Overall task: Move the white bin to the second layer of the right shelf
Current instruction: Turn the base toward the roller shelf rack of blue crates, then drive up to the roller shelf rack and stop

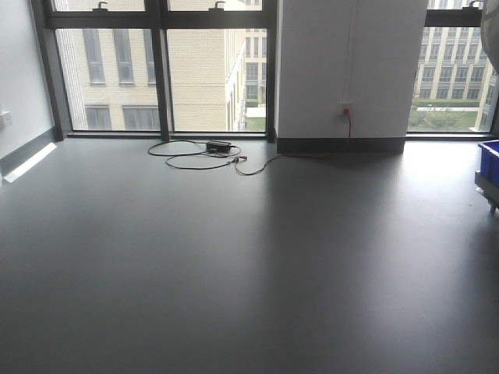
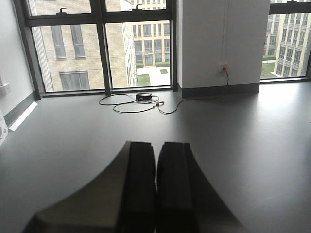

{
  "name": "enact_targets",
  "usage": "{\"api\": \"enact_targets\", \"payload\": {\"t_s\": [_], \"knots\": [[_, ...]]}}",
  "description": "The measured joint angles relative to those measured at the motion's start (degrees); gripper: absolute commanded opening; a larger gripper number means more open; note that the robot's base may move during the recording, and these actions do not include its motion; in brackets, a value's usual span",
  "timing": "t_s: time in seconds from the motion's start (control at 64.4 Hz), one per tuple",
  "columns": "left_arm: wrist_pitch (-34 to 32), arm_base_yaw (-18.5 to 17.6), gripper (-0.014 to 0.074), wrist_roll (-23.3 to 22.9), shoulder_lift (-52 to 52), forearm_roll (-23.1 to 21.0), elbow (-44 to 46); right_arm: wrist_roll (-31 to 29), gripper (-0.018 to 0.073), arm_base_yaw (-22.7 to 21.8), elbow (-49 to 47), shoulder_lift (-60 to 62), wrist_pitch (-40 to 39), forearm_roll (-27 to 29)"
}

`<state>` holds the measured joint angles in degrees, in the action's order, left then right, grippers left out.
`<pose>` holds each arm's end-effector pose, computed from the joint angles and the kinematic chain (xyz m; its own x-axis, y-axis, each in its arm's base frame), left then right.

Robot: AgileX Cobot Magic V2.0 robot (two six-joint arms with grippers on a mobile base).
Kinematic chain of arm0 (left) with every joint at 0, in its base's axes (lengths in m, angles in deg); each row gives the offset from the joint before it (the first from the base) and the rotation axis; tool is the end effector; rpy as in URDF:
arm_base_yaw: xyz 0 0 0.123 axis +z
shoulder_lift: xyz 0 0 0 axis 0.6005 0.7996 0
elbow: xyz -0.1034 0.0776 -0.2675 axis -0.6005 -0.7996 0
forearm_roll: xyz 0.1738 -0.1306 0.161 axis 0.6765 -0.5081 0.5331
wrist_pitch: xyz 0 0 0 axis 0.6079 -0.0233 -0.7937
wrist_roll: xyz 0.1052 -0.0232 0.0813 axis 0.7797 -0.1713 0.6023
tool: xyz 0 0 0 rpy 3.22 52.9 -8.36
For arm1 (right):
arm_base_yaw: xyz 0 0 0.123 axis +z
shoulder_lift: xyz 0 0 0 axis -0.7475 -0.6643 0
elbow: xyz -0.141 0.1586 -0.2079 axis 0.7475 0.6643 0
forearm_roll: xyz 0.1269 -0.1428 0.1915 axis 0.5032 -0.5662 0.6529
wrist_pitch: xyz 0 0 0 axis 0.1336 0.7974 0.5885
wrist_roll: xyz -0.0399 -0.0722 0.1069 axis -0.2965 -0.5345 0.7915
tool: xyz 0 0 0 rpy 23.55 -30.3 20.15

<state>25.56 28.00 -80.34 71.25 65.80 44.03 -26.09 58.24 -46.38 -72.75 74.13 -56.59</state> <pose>0.1056 -0.0175 0.2034 0.0077 0.0339 -0.9994 0.1605 0.9864 0.0347 0.1259 0.0159 0.3232 -0.2175 0.1181 -0.9689 -0.0974 0.9851 0.1419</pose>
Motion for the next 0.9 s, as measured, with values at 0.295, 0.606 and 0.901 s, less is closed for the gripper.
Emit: {"api": "enact_targets", "payload": {"t_s": [0.295,0.606,0.901], "knots": [[0.0,0.0,0.0085,0.0,0.0,0.0,0.0,0.0,0.0057,0.0,0.0,0.0,0.0,0.1],[0.0,0.0,0.0085,0.0,0.0,0.0,0.0,0.0,0.0057,0.0,0.0,0.0,0.0,0.1],[0.0,0.0,0.0085,0.0,0.0,0.0,0.0,0.0,0.0057,0.0,0.0,0.0,0.0,0.1]]}}
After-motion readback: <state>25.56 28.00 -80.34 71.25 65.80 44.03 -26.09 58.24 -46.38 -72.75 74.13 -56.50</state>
